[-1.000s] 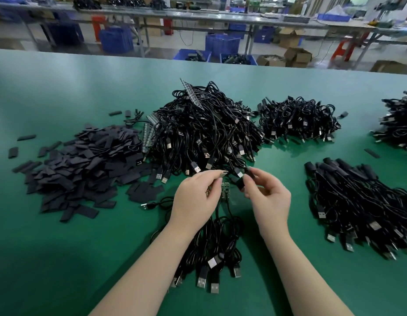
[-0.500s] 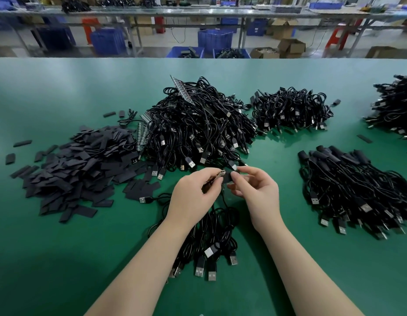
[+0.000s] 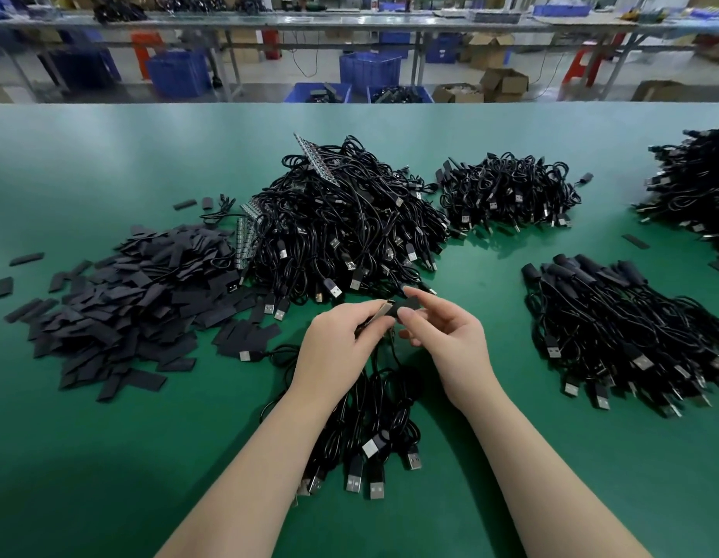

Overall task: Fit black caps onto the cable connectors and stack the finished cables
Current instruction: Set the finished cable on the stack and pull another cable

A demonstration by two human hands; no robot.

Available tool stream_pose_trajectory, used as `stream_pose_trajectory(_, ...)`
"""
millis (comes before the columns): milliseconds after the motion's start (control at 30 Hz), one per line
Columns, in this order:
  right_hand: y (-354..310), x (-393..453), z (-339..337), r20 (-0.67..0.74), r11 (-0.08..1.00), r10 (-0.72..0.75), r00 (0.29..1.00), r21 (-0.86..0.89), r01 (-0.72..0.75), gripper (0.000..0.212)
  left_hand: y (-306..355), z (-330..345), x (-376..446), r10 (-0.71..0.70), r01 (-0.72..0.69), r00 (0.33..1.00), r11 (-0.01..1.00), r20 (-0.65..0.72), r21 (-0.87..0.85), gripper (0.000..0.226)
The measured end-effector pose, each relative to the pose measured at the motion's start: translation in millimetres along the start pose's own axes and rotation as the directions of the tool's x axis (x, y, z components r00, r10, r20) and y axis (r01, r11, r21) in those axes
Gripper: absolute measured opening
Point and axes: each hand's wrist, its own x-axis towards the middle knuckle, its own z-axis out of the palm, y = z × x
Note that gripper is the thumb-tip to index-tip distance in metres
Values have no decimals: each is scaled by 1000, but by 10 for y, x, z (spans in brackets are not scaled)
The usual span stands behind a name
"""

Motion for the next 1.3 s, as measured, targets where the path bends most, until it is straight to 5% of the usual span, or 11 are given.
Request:
stream_pose_trajectory(700, -2, -22, 23, -43, 996, -37, 998, -87, 34, 21, 31, 6, -33, 21, -20, 1000, 1000, 8, -7, 18)
stream_pose_trajectory(933, -1, 5, -23, -134, 993, 60, 989, 110, -45, 14, 67, -22, -23, 87, -86, 996, 994, -11, 63, 32)
stream_pose_trajectory(1300, -18, -25, 15, -137, 994, 19, 990, 111, -4, 9, 33, -21, -11, 99, -96, 993, 995, -64, 38, 27)
